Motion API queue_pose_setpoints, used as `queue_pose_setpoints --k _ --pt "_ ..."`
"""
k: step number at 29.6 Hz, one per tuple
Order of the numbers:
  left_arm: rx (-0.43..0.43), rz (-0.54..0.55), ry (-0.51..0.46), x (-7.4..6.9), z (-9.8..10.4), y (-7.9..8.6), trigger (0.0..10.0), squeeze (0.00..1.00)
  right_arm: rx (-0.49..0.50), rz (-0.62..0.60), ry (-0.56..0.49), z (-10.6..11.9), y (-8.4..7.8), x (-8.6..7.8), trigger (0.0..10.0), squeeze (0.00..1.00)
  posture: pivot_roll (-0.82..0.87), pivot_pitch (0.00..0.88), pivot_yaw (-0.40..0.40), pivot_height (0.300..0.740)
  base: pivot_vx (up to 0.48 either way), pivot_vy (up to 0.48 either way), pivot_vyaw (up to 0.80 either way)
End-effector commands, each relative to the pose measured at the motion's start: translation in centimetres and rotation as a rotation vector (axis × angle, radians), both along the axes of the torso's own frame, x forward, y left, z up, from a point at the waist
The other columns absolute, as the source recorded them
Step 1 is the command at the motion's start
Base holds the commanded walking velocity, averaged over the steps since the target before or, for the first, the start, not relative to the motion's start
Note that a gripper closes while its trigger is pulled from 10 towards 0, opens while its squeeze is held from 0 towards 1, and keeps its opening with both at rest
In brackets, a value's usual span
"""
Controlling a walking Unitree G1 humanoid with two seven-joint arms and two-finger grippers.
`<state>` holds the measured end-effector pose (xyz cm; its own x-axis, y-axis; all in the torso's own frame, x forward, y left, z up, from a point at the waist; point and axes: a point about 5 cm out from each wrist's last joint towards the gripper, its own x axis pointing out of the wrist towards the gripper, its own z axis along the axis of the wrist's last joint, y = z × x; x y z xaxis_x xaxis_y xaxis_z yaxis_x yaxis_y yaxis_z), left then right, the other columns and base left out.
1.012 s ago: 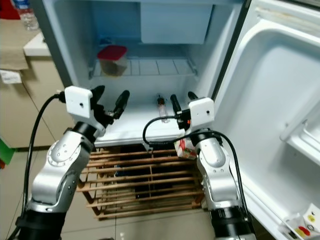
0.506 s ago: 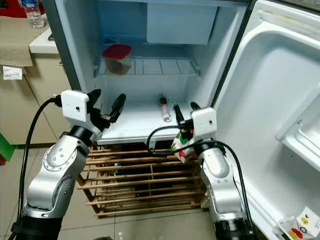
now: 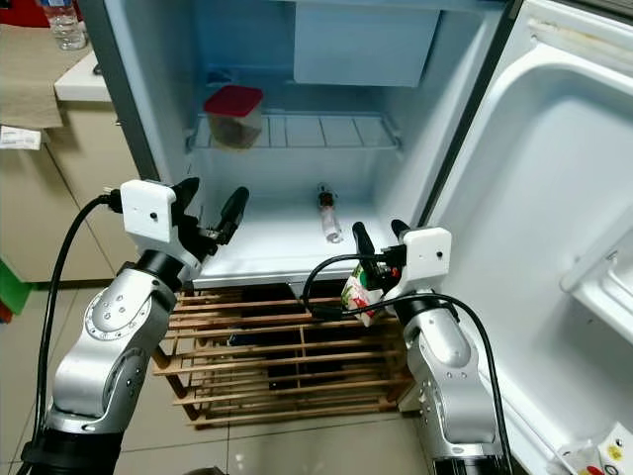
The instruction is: Restocking fridge
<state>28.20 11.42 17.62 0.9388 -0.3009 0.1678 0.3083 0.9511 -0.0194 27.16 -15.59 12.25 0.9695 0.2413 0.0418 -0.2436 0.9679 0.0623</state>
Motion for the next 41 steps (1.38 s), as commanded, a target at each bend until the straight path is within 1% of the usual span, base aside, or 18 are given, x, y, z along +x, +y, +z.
queue_pose_setpoints --k 1,4,6,8,10,12,13,14,18,25,26,28,31,32,35,38,40,41 --pt "0.0 -0.002 -0.024 -0.3 0.6 -0.3 10.0 0.0 0.014 0.014 0.01 0.1 -0.1 0.4 10.0 1.0 -0.05 0.0 -0.045 0.74 0.0 0.0 0.0" --pt "-0.005 -0.004 -0.022 -0.5 0.7 -0.4 10.0 0.0 0.012 0.03 0.021 0.1 0.0 0.4 10.0 1.0 -0.05 0.0 -0.05 0.74 0.0 0.0 0.0" --pt "-0.014 -0.014 -0.013 -0.9 0.6 -0.5 10.0 0.0 0.011 0.038 0.035 0.1 0.0 0.3 10.0 1.0 -0.05 0.021 -0.059 0.74 0.0 0.0 0.0" --pt "-0.008 -0.076 0.007 -1.5 0.3 -0.8 10.0 0.0 0.003 0.036 0.064 -0.2 -0.1 0.1 10.0 1.0 -0.06 0.048 -0.071 0.74 0.0 0.0 0.0" --pt "-0.005 -0.096 0.01 -1.8 0.2 -1.0 10.0 0.0 -0.001 0.034 0.073 -0.2 -0.2 0.0 10.0 1.0 -0.06 0.053 -0.074 0.74 0.0 0.0 0.0" --pt "0.057 -0.162 0.04 -2.3 -0.6 -1.2 10.0 0.0 -0.001 0.04 0.106 -0.5 -0.3 -0.2 10.0 1.0 -0.06 0.076 -0.082 0.74 0.0 0.0 0.0" --pt "0.087 -0.177 0.049 -2.4 -1.0 -1.3 10.0 0.0 0.0 0.038 0.123 -0.7 -0.3 -0.3 10.0 0.42 -0.06 0.081 -0.084 0.74 0.0 0.0 0.0" --pt "0.102 -0.184 0.057 -2.6 -1.3 -1.2 10.0 0.0 -0.002 0.033 0.139 -0.9 -0.5 -0.3 10.0 0.0 -0.07 0.096 -0.088 0.74 0.0 0.0 0.0" --pt "0.104 -0.181 0.067 -3.1 -1.4 -1.5 10.0 0.0 0.011 0.008 0.187 -1.1 -1.1 -0.6 10.0 0.0 -0.09 0.124 -0.102 0.74 0.0 0.0 0.0" --pt "0.097 -0.187 0.075 -3.7 -1.5 -1.8 10.0 0.0 0.032 0.002 0.216 -1.2 -1.3 -1.0 10.0 0.0 -0.09 0.148 -0.113 0.74 0.0 0.0 0.0" --pt "0.094 -0.188 0.084 -4.2 -1.7 -1.8 10.0 0.0 0.034 0.002 0.228 -1.3 -1.4 -1.2 10.0 0.0 -0.09 0.16 -0.117 0.74 0.0 0.0 0.0" --pt "0.092 -0.187 0.086 -4.3 -1.8 -1.8 10.0 0.0 0.034 0.001 0.229 -1.4 -1.4 -1.2 10.0 0.0 -0.09 0.159 -0.117 0.74 0.0 0.0 0.0" --pt "0.068 -0.147 0.033 -4.6 -1.3 -1.1 10.0 0.0 0.029 0.004 0.163 -0.6 -1.2 -0.8 10.0 0.0 -0.08 0.152 -0.109 0.74 0.0 0.0 0.0" --pt "0.068 -0.147 0.033 -4.6 -1.3 -1.1 10.0 0.0 0.029 0.004 0.163 -0.6 -1.2 -0.8 10.0 0.0 -0.08 0.152 -0.109 0.74 0.0 0.0 0.0" --pt "0.014 -0.051 0.016 -4.7 -0.9 0.1 10.0 0.0 0.028 0.003 0.072 0.8 -0.4 -0.7 10.0 0.0 -0.05 0.13 -0.092 0.74 0.0 0.0 0.0" --pt "0.003 -0.032 0.016 -4.7 -0.8 0.3 10.0 0.0 0.03 0.006 0.062 1.1 -0.1 -0.8 10.0 0.0 -0.05 0.127 -0.09 0.74 0.0 0.0 0.0" --pt "-0.011 -0.014 0.013 -4.4 -0.5 0.4 10.0 0.0 0.041 0.013 0.056 1.1 0.5 -0.9 10.0 0.0 -0.04 0.111 -0.083 0.74 0.0 0.0 0.0" --pt "-0.011 -0.014 0.013 -4.4 -0.5 0.4 10.0 0.0 0.041 0.013 0.056 1.1 0.5 -0.9 10.0 0.0 -0.04 0.111 -0.083 0.74 0.0 0.0 0.0"
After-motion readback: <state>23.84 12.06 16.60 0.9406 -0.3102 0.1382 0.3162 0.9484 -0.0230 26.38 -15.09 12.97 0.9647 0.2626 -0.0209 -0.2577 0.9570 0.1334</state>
